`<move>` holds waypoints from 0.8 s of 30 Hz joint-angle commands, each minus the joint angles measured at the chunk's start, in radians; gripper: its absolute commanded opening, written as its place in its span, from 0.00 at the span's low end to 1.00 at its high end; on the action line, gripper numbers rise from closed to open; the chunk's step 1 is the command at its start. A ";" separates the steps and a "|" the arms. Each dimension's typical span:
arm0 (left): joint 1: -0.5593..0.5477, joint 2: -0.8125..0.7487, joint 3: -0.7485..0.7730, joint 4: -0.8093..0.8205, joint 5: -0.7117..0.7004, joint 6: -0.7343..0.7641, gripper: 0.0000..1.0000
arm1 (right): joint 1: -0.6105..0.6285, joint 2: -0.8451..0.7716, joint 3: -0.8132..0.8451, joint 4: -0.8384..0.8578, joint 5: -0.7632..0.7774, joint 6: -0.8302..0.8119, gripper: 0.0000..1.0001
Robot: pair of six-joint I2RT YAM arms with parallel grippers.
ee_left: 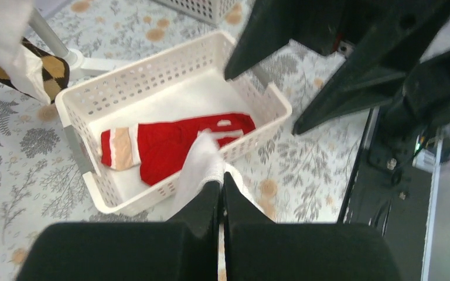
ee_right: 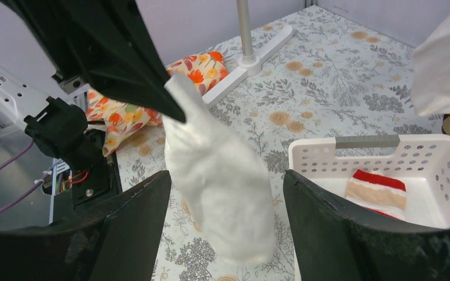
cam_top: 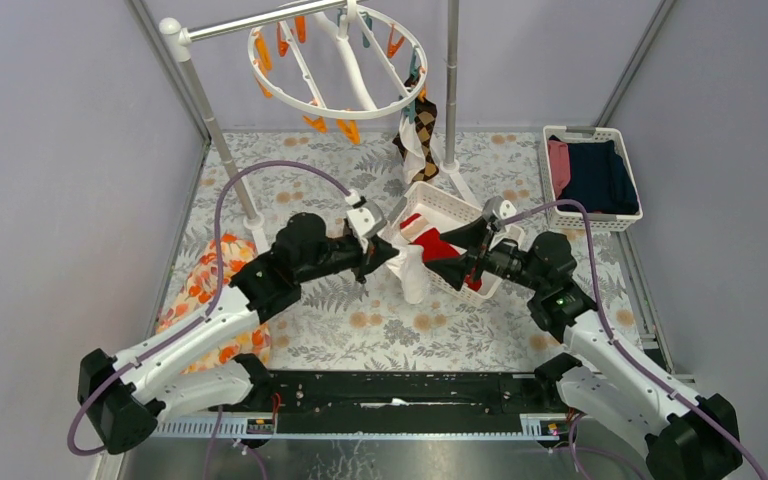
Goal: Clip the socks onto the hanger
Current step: Pick up the sock from the bin.
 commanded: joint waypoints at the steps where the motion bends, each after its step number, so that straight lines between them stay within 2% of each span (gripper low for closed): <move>1: -0.084 0.029 0.122 -0.342 -0.131 0.249 0.00 | 0.004 -0.002 0.054 0.027 0.013 0.001 0.77; 6: -0.185 0.081 0.225 -0.506 -0.201 0.357 0.00 | 0.005 0.052 0.036 0.114 0.006 0.046 0.73; 10: -0.277 0.106 0.259 -0.606 -0.324 0.460 0.00 | 0.005 0.077 0.033 0.155 -0.020 0.078 0.68; 14: -0.365 0.117 0.294 -0.686 -0.399 0.528 0.00 | 0.004 0.152 0.029 0.230 -0.101 0.153 0.65; 19: -0.463 0.091 0.306 -0.739 -0.441 0.650 0.00 | 0.008 0.200 0.012 0.314 -0.169 0.195 0.68; 24: -0.509 0.018 0.273 -0.751 -0.398 0.792 0.00 | 0.049 0.195 0.006 0.319 -0.244 0.102 0.77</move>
